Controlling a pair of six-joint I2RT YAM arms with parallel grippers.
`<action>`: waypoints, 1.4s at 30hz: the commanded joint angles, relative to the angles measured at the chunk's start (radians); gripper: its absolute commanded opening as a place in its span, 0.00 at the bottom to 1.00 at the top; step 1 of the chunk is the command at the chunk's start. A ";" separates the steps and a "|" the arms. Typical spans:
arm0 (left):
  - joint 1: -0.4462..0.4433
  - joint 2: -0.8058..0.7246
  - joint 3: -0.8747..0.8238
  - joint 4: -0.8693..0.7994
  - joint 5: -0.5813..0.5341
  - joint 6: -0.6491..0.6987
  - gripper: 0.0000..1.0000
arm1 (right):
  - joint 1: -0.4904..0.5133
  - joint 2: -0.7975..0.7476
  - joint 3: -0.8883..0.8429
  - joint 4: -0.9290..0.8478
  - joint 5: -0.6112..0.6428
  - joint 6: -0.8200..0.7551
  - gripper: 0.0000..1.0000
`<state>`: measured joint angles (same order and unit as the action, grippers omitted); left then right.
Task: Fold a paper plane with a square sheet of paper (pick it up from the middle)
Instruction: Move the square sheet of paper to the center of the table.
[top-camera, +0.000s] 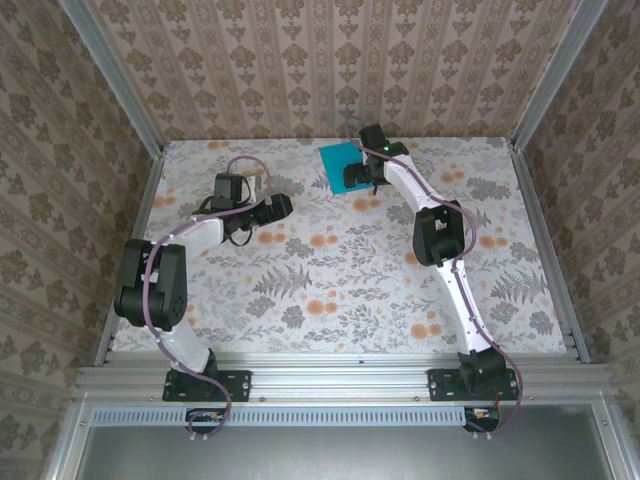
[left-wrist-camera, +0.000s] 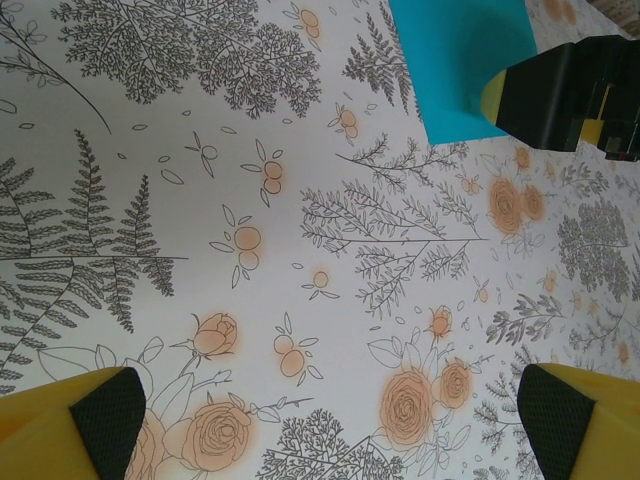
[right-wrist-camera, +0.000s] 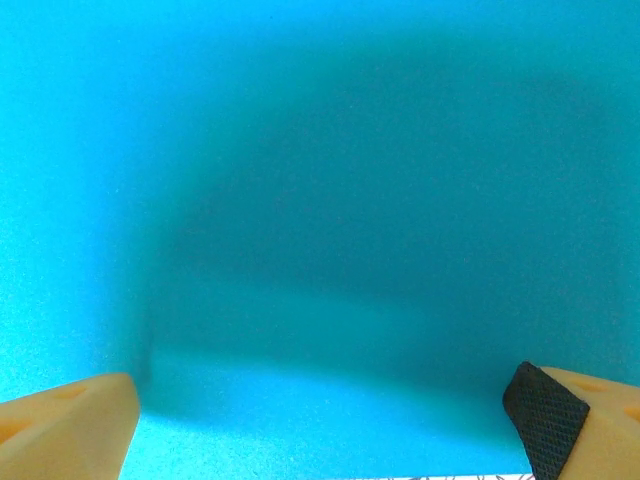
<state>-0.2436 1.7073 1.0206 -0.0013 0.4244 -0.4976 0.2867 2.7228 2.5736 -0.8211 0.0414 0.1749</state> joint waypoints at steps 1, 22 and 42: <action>-0.006 -0.016 -0.010 -0.018 0.028 0.031 1.00 | 0.000 0.041 0.025 -0.110 -0.019 -0.023 0.98; -0.005 -0.082 -0.025 -0.084 0.036 0.072 1.00 | 0.081 -0.198 -0.431 -0.161 0.150 -0.069 0.97; -0.057 -0.328 -0.224 -0.132 0.042 0.060 1.00 | 0.283 -0.722 -1.292 0.111 0.077 0.351 1.00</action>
<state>-0.2958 1.4300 0.8253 -0.1074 0.4496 -0.4488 0.5331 2.0121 1.3758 -0.6479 0.1123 0.4095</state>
